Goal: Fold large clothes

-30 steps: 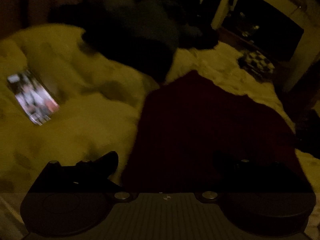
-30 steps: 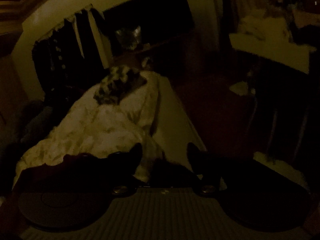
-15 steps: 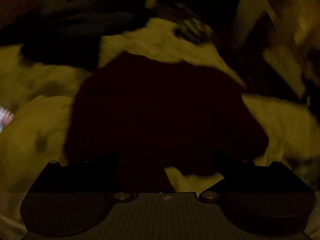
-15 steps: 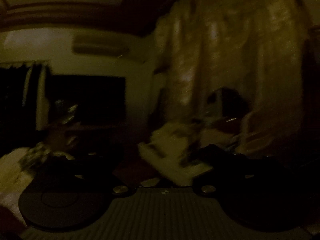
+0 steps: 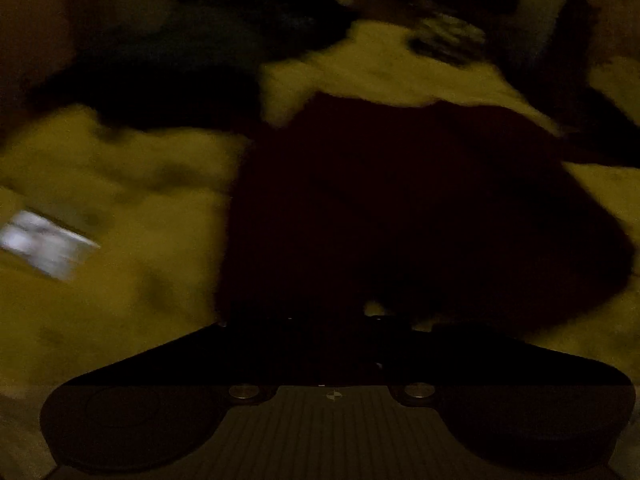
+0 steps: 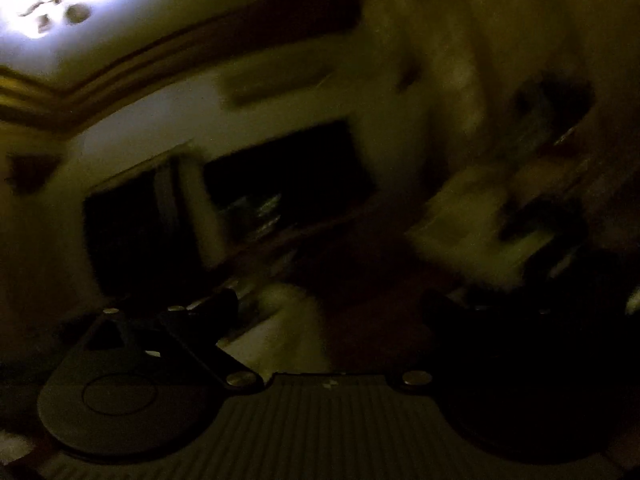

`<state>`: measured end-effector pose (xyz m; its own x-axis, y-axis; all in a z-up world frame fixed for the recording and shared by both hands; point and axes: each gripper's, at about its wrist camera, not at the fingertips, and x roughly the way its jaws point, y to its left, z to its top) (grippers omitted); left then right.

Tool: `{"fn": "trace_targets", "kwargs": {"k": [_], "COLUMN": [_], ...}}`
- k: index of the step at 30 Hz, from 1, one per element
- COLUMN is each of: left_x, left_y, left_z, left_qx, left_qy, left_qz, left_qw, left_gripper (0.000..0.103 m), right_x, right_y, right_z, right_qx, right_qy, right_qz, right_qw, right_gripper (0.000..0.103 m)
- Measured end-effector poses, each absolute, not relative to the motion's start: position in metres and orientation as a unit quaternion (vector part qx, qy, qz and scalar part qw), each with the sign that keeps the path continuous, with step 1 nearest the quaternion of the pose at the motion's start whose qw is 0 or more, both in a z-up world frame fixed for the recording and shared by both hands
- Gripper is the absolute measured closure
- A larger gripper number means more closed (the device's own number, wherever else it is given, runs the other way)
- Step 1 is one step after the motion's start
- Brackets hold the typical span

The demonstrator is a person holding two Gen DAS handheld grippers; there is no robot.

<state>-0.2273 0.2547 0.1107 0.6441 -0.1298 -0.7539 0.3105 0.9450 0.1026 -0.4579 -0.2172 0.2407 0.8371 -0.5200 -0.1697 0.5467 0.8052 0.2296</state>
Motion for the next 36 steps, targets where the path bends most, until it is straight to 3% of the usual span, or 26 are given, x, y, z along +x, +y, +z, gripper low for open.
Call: {"fn": "trace_targets", "kwargs": {"k": [6, 12, 15, 19, 20, 21, 22, 23, 27, 30, 36], "left_x": [-0.187, -0.093, -0.028, 0.045, 0.058, 0.07, 0.08, 0.088, 0.078, 0.055, -0.016], "left_y": [0.293, 0.309, 0.319, 0.335, 0.341, 0.344, 0.344, 0.34, 0.322, 0.305, 0.272], "left_z": [0.164, 0.236, 0.251, 0.232, 0.22, 0.207, 0.193, 0.176, 0.139, 0.142, 0.183], "left_qx": [0.095, 0.06, 0.031, 0.009, 0.0, 0.004, 0.02, 0.053, 0.165, 0.203, 0.121], "left_qy": [0.313, 0.214, 0.207, 0.224, 0.234, 0.249, 0.266, 0.281, 0.267, 0.254, 0.276], "left_qz": [0.012, 0.107, 0.143, 0.229, 0.25, 0.266, 0.274, 0.283, 0.299, 0.267, 0.065], "left_qw": [0.945, 0.969, 0.967, 0.947, 0.939, 0.931, 0.924, 0.916, 0.901, 0.907, 0.951], "left_gripper": [0.054, 0.053, 0.053, 0.052, 0.05, 0.034, 0.01, 0.002, 0.0, 0.0, 0.0], "right_x": [-0.343, -0.257, -0.234, -0.219, -0.216, -0.217, -0.214, -0.214, -0.202, -0.199, -0.2], "right_y": [-0.176, -0.128, -0.109, -0.093, -0.091, -0.088, -0.088, -0.091, -0.101, -0.106, -0.106], "right_z": [0.176, 0.164, 0.16, 0.137, 0.125, 0.116, 0.107, 0.098, 0.067, 0.063, 0.058], "right_qx": [0.19, 0.209, 0.207, 0.21, 0.21, 0.21, 0.214, 0.223, 0.261, 0.27, 0.281], "right_qy": [0.131, 0.144, 0.143, 0.166, 0.175, 0.184, 0.191, 0.2, 0.252, 0.248, 0.251], "right_qz": [-0.099, 0.041, 0.069, 0.075, 0.072, 0.067, 0.062, 0.059, 0.037, 0.038, 0.032], "right_qw": [0.968, 0.966, 0.965, 0.961, 0.959, 0.958, 0.956, 0.952, 0.931, 0.929, 0.926], "right_gripper": [0.005, 0.005, 0.005, 0.005, 0.005, 0.005, 0.005, 0.005, 0.005, 0.006, 0.006]}}
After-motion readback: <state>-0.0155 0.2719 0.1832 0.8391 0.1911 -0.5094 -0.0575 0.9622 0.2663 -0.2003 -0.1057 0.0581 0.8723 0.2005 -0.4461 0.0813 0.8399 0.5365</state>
